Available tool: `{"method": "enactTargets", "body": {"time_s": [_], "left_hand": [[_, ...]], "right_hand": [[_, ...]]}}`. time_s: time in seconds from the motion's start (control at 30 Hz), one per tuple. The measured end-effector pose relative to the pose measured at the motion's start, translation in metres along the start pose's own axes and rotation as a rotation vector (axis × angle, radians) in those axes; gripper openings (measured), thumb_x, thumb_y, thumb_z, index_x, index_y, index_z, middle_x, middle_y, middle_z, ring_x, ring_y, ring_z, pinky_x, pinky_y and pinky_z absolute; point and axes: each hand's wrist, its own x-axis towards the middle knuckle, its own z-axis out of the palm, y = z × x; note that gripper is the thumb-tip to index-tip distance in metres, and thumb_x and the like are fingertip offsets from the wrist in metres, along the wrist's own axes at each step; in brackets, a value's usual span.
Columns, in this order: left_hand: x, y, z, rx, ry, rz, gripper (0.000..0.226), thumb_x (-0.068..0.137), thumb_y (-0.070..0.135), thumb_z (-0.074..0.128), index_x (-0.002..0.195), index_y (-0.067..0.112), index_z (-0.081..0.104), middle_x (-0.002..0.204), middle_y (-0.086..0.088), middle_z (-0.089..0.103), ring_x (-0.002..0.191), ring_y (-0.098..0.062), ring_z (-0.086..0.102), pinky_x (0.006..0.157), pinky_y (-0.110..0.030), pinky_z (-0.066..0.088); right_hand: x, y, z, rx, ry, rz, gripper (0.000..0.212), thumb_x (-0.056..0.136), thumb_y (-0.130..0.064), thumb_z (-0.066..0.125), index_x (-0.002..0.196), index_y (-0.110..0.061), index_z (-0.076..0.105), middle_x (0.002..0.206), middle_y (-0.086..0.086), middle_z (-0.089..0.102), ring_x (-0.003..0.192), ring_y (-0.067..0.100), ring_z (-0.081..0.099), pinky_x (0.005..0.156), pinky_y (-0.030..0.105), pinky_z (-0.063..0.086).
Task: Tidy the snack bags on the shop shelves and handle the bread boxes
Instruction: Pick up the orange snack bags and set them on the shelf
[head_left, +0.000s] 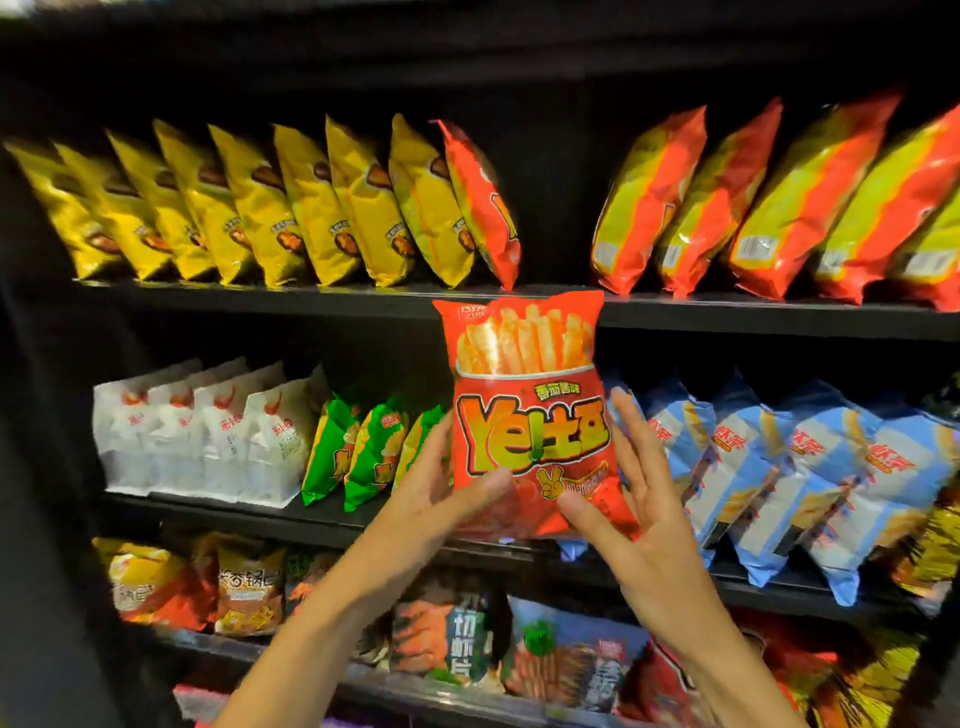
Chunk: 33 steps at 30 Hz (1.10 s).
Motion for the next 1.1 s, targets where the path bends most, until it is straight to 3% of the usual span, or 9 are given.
{"method": "enactTargets", "body": {"time_s": [0.07, 0.2, 0.3, 0.37, 0.43, 0.6, 0.8, 0.93, 1.1], "left_hand": [[0.017, 0.018, -0.001, 0.017, -0.002, -0.003, 0.068, 0.085, 0.030, 0.074, 0.146, 0.024, 0.046, 0.140, -0.005, 0.065, 0.131, -0.024, 0.061, 0.108, -0.039, 0.051], [0.046, 0.050, -0.004, -0.004, 0.080, 0.046, 0.065, 0.081, 0.028, 0.080, 0.139, 0.013, 0.054, 0.130, -0.009, 0.072, 0.122, -0.028, 0.067, 0.099, -0.036, 0.056], [0.066, 0.072, -0.002, 0.037, 0.123, 0.132, 0.058, 0.086, 0.021, 0.084, 0.136, 0.011, 0.057, 0.125, -0.007, 0.074, 0.118, -0.025, 0.070, 0.094, -0.031, 0.058], [0.082, 0.086, -0.001, 0.041, 0.173, 0.202, 0.058, 0.082, 0.013, 0.081, 0.135, 0.012, 0.057, 0.120, -0.003, 0.076, 0.113, -0.020, 0.072, 0.087, -0.024, 0.058], [0.099, 0.100, 0.000, 0.079, 0.192, 0.272, 0.061, 0.081, 0.014, 0.083, 0.136, 0.017, 0.056, 0.120, 0.001, 0.076, 0.112, -0.017, 0.072, 0.090, -0.025, 0.058], [0.154, 0.122, 0.004, 0.269, 0.250, 0.413, 0.063, 0.087, 0.012, 0.080, 0.137, 0.023, 0.042, 0.120, 0.010, 0.071, 0.109, -0.002, 0.069, 0.092, -0.018, 0.054], [0.226, 0.114, 0.018, 0.472, 0.308, 0.516, 0.072, 0.084, 0.009, 0.081, 0.130, 0.026, 0.028, 0.122, 0.002, 0.062, 0.108, -0.005, 0.064, 0.078, -0.004, 0.046], [0.259, 0.096, 0.027, 0.566, 0.368, 0.510, 0.074, 0.086, 0.009, 0.077, 0.137, 0.020, 0.025, 0.130, -0.003, 0.052, 0.119, -0.018, 0.055, 0.078, -0.009, 0.044], [0.285, 0.080, 0.026, 0.646, 0.357, 0.486, 0.099, 0.083, 0.011, 0.080, 0.155, 0.020, 0.013, 0.150, -0.006, 0.034, 0.138, -0.024, 0.040, 0.109, -0.037, 0.043]], "right_hand": [[0.021, -0.006, -0.003, 0.014, -0.037, -0.044, 0.083, 0.091, -0.018, 0.070, 0.156, -0.044, 0.028, 0.155, -0.029, 0.043, 0.145, -0.001, 0.041, 0.115, 0.027, 0.043], [0.061, -0.020, -0.009, 0.036, -0.110, -0.123, 0.083, 0.092, -0.008, 0.068, 0.157, -0.036, 0.025, 0.151, -0.031, 0.048, 0.141, -0.003, 0.046, 0.105, 0.015, 0.045], [0.090, -0.032, -0.018, -0.030, -0.089, -0.197, 0.085, 0.092, -0.018, 0.075, 0.159, -0.033, 0.024, 0.155, -0.031, 0.042, 0.146, -0.003, 0.039, 0.110, 0.014, 0.039], [0.112, -0.039, -0.025, -0.088, -0.019, -0.259, 0.082, 0.092, -0.028, 0.073, 0.159, -0.035, 0.027, 0.160, -0.023, 0.040, 0.149, 0.003, 0.037, 0.118, 0.023, 0.035], [0.134, -0.045, -0.034, -0.138, 0.077, -0.295, 0.078, 0.093, -0.028, 0.074, 0.157, -0.037, 0.030, 0.157, -0.024, 0.043, 0.147, 0.003, 0.040, 0.120, 0.029, 0.036], [0.188, -0.045, -0.057, -0.374, 0.293, -0.304, 0.082, 0.091, -0.027, 0.078, 0.157, -0.040, 0.030, 0.157, -0.020, 0.040, 0.142, -0.002, 0.040, 0.118, 0.030, 0.036], [0.239, -0.034, -0.068, -0.698, 0.406, -0.294, 0.090, 0.091, -0.020, 0.077, 0.161, -0.033, 0.022, 0.167, -0.010, 0.021, 0.154, 0.008, 0.020, 0.125, 0.031, 0.023], [0.261, -0.028, -0.068, -0.832, 0.450, -0.253, 0.097, 0.089, -0.022, 0.078, 0.162, -0.035, 0.016, 0.169, -0.016, 0.005, 0.157, 0.015, 0.012, 0.121, 0.035, 0.028], [0.265, -0.013, -0.066, -0.903, 0.467, -0.265, 0.104, 0.086, -0.029, 0.082, 0.162, -0.039, 0.012, 0.170, -0.016, -0.008, 0.158, 0.017, 0.009, 0.113, 0.044, 0.043]]}}
